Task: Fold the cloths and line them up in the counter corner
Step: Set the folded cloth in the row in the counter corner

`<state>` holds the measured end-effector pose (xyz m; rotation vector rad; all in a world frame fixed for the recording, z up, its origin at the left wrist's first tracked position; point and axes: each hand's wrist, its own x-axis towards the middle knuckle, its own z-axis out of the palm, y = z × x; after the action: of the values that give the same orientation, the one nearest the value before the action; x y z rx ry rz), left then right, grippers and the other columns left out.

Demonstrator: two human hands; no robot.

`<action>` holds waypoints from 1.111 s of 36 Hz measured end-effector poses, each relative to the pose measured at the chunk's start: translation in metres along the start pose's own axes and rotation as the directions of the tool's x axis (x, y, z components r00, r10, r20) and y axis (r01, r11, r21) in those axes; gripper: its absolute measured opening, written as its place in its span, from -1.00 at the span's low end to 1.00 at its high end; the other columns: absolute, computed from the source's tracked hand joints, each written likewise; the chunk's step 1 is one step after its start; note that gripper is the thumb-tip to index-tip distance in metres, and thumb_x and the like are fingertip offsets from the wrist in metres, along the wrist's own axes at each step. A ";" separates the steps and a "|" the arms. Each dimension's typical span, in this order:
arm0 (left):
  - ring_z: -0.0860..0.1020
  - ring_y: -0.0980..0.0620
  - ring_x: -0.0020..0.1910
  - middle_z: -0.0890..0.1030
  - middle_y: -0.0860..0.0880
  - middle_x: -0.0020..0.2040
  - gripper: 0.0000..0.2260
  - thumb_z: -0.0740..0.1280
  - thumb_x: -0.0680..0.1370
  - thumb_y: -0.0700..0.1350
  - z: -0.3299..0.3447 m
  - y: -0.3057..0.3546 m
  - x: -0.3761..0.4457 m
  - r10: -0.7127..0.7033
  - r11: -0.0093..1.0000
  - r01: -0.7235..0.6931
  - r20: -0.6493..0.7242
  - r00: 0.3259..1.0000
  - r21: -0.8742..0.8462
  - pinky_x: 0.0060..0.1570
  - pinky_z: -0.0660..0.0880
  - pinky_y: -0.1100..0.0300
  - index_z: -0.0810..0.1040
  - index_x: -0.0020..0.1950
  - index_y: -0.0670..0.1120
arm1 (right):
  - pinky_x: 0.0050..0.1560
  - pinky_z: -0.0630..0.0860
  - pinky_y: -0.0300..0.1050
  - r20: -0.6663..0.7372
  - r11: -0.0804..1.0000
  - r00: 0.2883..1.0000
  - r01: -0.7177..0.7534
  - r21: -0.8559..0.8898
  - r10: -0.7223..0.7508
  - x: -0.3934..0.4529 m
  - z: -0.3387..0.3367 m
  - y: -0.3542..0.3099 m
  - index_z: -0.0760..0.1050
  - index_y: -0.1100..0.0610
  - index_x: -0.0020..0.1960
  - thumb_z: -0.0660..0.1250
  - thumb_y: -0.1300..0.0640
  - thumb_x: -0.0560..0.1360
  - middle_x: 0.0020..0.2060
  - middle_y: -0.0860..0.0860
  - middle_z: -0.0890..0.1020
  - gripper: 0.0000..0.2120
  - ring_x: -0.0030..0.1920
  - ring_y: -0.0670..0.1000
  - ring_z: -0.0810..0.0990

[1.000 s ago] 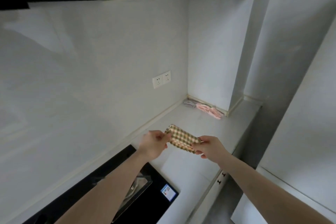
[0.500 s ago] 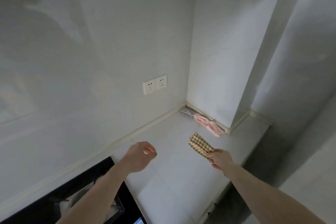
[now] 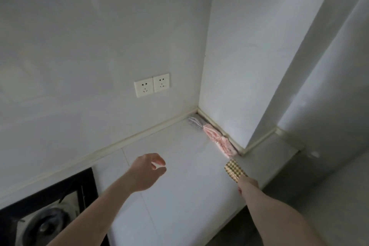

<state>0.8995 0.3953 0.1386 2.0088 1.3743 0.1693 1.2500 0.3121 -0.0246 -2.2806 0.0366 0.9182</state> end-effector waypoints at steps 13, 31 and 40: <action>0.50 0.27 0.09 0.53 0.28 0.14 -0.95 0.32 0.60 0.11 0.023 0.020 0.027 0.012 0.993 -0.016 0.033 0.999 0.114 0.20 0.47 0.17 0.51 0.05 0.26 | 0.03 0.58 0.03 -0.002 0.974 1.000 -0.010 -0.226 0.010 0.065 -0.014 -0.022 0.48 0.37 0.25 0.31 0.21 0.56 0.05 0.28 0.62 -0.67 0.03 0.25 0.62; 0.50 0.26 0.10 0.51 0.27 0.16 -0.93 0.32 0.60 0.11 0.038 0.005 0.004 -0.058 0.994 0.056 0.019 0.998 0.098 0.21 0.46 0.18 0.52 0.08 0.24 | 0.42 0.33 0.11 0.031 0.786 0.953 0.266 -0.558 -0.301 0.029 0.007 -0.031 0.27 0.07 0.54 0.29 0.07 0.52 0.52 0.10 0.22 -0.40 0.48 0.16 0.27; 0.51 0.19 0.10 0.52 0.18 0.12 -0.91 0.36 0.57 0.07 0.015 -0.051 -0.097 -0.232 0.973 0.232 -0.115 0.966 -0.012 0.12 0.44 0.24 0.56 0.08 0.18 | 0.42 0.34 0.05 0.499 0.358 0.599 0.790 -0.498 -0.626 -0.098 0.087 -0.036 0.19 0.04 0.57 0.27 0.19 0.56 0.57 0.09 0.18 -0.39 0.50 0.17 0.27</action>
<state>0.8254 0.3154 0.1225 1.8456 1.6706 0.1813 1.1332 0.3711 0.0112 -2.3593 -1.5685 0.7219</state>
